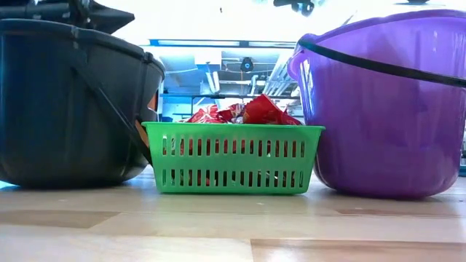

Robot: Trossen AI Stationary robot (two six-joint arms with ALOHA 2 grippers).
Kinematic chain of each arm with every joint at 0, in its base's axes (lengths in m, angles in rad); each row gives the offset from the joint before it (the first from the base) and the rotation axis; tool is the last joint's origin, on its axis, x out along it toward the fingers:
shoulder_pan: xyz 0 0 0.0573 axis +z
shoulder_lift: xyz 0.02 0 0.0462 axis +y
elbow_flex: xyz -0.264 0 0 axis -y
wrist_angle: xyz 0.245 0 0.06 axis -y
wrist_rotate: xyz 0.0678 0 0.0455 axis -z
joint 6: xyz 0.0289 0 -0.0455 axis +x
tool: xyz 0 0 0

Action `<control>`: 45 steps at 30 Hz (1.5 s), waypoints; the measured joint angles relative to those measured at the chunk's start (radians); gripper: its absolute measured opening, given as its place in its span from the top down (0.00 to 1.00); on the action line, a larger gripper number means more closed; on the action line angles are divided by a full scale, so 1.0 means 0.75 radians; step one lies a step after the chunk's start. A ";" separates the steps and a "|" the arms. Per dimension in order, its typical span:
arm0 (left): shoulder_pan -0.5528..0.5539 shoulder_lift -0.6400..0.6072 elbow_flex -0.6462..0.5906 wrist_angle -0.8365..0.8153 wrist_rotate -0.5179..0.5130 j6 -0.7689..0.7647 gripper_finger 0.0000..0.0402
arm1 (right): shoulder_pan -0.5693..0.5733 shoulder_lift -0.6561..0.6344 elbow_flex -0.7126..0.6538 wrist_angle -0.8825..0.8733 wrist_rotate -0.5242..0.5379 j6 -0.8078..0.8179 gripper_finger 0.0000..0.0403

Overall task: Sort candy by brand, put in halloween buckets
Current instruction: Return to Home Position

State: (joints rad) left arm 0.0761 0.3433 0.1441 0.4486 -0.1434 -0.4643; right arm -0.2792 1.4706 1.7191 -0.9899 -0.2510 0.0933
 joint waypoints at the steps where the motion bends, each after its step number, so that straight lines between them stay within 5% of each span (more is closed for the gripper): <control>1: 0.001 -0.028 -0.027 0.000 -0.002 -0.012 1.00 | 0.007 -0.002 0.000 -0.024 0.001 0.013 1.00; 8: 0.003 -0.191 -0.175 0.030 -0.014 -0.075 1.00 | 0.074 -0.046 -0.075 -0.043 0.051 0.106 1.00; 17: 0.032 -0.295 -0.176 -0.108 -0.067 -0.054 1.00 | 0.098 -0.561 -0.820 0.396 0.048 0.508 1.00; 21: 0.042 -0.292 -0.176 -0.194 -0.078 -0.074 1.00 | 0.081 -0.861 -1.043 0.525 0.167 0.590 1.00; 27: 0.041 -0.293 -0.176 -0.306 -0.078 -0.075 1.00 | 0.093 -1.214 -1.457 1.065 0.226 0.660 1.00; 33: 0.041 -0.293 -0.176 -0.339 -0.077 -0.075 1.00 | 0.191 -1.305 -1.815 1.641 0.214 0.650 1.00; 45: 0.041 -0.293 -0.176 -0.339 -0.077 -0.075 1.00 | 0.339 -1.686 -2.021 1.617 0.233 0.471 1.00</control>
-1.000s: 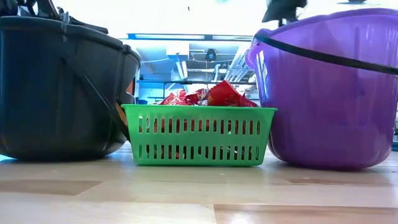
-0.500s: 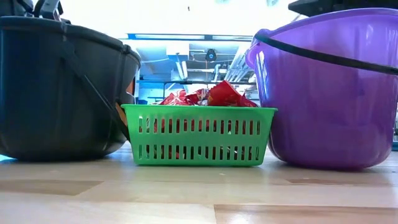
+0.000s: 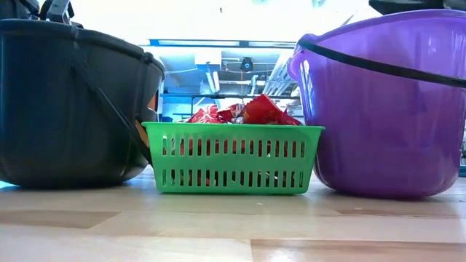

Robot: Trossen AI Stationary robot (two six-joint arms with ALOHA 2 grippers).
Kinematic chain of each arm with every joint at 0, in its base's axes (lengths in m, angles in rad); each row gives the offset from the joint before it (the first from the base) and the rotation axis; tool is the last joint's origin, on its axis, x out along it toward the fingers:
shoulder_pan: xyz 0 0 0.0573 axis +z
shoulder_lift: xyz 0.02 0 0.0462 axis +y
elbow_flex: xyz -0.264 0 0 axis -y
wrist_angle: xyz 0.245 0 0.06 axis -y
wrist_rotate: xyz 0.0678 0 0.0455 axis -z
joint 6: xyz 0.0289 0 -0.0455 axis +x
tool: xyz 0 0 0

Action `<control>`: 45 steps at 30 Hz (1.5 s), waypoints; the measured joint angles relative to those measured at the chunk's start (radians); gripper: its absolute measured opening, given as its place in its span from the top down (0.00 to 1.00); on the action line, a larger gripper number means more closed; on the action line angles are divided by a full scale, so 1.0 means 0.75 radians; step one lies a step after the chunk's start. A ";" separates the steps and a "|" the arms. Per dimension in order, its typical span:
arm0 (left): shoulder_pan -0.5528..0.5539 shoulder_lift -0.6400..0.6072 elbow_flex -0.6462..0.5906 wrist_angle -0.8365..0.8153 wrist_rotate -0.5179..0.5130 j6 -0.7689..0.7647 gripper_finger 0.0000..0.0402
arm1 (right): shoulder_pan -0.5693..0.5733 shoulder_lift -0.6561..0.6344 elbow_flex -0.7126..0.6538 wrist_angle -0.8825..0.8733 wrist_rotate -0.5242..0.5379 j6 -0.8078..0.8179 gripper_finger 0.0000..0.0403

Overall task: Sort candy by brand, put in halloween buckets
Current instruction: Return to Home Position

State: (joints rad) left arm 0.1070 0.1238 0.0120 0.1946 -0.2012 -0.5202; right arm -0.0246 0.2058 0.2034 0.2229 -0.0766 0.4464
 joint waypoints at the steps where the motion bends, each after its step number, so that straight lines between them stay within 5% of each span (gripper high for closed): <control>1: 0.000 0.000 0.000 0.000 0.000 0.000 1.00 | -0.001 -0.046 -0.024 -0.002 0.000 -0.001 1.00; 9: 0.000 0.000 0.000 0.000 0.001 0.000 1.00 | -0.001 -0.275 -0.212 -0.031 -0.006 -0.043 1.00; 14: -0.001 0.000 0.001 0.000 0.001 -0.001 1.00 | -0.001 -0.258 -0.257 -0.167 -0.007 -0.054 1.00; 21: -0.001 0.000 0.001 -0.012 0.001 -0.001 1.00 | -0.001 -0.229 -0.255 -0.274 -0.006 0.235 1.00; 45: 0.003 -0.160 0.002 -0.209 0.017 -0.001 1.00 | 0.047 -0.275 -0.258 -0.263 -0.003 0.233 1.00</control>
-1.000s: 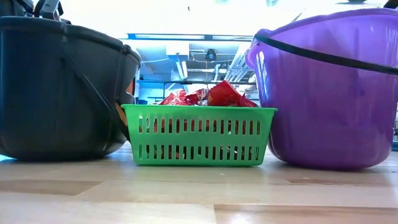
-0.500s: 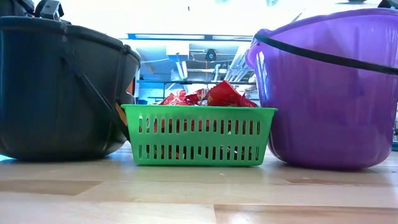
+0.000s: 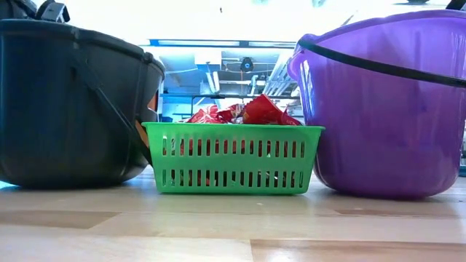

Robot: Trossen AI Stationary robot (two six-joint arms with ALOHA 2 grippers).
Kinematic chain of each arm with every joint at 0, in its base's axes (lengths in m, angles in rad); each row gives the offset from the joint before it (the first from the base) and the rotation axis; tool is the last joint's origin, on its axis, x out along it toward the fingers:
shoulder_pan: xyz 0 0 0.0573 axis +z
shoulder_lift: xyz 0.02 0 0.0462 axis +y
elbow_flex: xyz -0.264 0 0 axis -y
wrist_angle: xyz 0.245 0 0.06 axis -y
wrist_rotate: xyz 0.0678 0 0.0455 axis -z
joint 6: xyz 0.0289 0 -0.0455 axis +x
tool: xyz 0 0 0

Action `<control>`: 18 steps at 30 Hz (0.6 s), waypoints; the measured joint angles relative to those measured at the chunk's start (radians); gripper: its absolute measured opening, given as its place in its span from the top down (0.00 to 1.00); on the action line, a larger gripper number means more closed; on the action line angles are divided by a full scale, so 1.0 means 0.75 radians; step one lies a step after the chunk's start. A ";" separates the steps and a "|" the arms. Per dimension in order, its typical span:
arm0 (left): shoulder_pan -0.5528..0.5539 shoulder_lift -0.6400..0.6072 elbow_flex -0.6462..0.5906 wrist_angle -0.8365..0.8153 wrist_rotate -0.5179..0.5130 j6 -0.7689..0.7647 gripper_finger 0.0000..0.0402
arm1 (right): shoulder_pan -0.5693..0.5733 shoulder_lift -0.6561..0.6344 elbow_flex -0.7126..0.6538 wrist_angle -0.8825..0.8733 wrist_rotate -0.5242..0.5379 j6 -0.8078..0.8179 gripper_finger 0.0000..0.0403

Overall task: Sort candy by brand, put in halloween buckets
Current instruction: Return to Home Position

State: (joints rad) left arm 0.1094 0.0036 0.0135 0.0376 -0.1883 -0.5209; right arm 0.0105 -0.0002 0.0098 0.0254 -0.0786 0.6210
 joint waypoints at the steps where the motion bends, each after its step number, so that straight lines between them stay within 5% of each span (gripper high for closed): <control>1: -0.004 0.000 0.000 0.000 0.000 0.000 1.00 | 0.000 0.000 0.000 0.000 0.000 0.000 1.00; 18: -0.042 0.005 -0.001 0.003 0.004 0.000 1.00 | -0.001 0.017 0.000 0.001 0.000 0.000 1.00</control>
